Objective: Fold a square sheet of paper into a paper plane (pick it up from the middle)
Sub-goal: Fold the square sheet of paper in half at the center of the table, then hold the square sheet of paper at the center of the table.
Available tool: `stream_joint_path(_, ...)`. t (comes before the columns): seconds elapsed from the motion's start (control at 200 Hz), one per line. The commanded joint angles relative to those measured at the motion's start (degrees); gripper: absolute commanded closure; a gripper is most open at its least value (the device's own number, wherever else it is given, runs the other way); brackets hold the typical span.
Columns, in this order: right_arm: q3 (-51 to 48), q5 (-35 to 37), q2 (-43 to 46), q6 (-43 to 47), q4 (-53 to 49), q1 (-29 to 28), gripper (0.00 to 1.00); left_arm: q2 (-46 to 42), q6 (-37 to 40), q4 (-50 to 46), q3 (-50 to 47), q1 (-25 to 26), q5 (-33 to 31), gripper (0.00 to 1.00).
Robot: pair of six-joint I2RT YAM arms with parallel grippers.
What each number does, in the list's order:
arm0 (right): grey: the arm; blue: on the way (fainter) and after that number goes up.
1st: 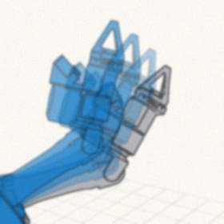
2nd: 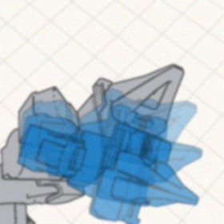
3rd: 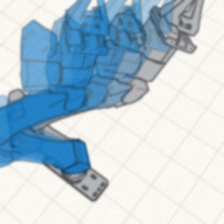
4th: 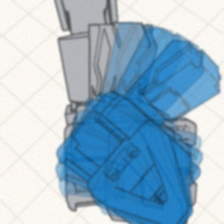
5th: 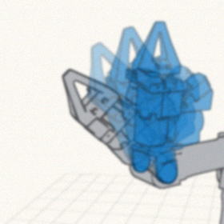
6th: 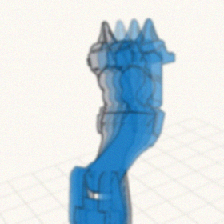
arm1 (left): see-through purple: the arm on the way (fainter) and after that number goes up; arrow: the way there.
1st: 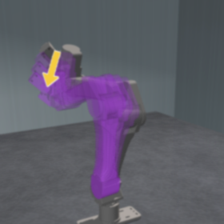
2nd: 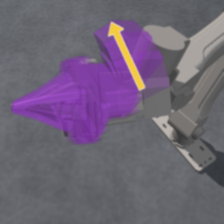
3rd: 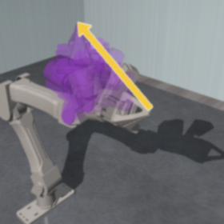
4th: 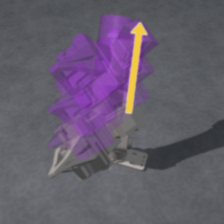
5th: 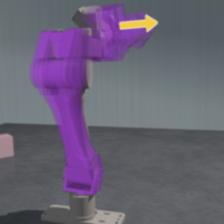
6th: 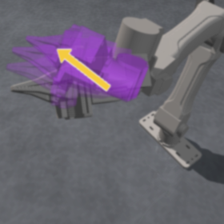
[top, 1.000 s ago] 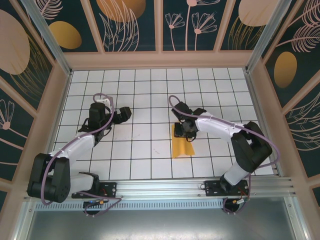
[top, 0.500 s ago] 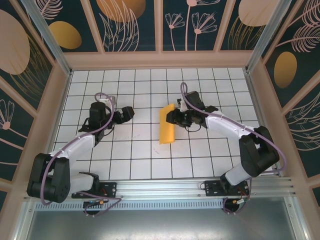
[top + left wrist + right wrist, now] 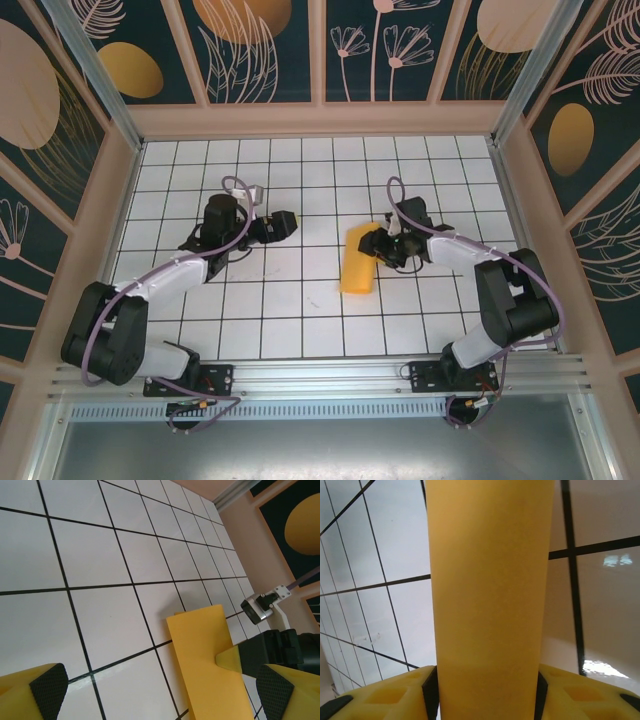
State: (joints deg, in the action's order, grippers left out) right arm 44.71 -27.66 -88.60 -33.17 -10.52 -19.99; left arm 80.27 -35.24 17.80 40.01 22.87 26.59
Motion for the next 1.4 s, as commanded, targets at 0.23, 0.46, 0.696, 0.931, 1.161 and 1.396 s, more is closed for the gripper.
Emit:
stream_joint_path(0.23, -2.3, 8.1, 2.8, 2.6, -3.3, 3.0, 0.34, 5.8, -1.0, 2.3, 5.6, 6.3, -0.8, 0.01)
stream_joint_path(0.46, -3.6, 7.9, 4.3, 1.8, -2.8, 5.3, 0.29, 9.9, -0.6, 1.8, 9.0, 9.7, -1.8, 0.04)
stream_joint_path(0.696, -3.8, 11.6, 5.7, 2.9, -6.5, 7.1, 0.27, 12.2, -0.7, 1.9, 11.1, 11.3, -1.5, 0.06)
stream_joint_path(0.931, -3.9, 14.5, 4.0, 3.9, -8.1, 7.3, 0.29, 15.8, -2.5, 1.8, 13.9, 13.1, -0.4, 0.19)
stream_joint_path(1.161, -4.3, 13.1, 2.6, 6.5, -8.4, 7.2, 0.29, 21.0, -5.4, 2.2, 17.7, 16.2, -1.7, 0.26)
stream_joint_path(1.396, -4.8, 15.7, 2.1, 5.1, -7.7, 7.2, 0.29, 24.7, -7.9, 2.7, 20.6, 17.8, -2.0, 0.34)
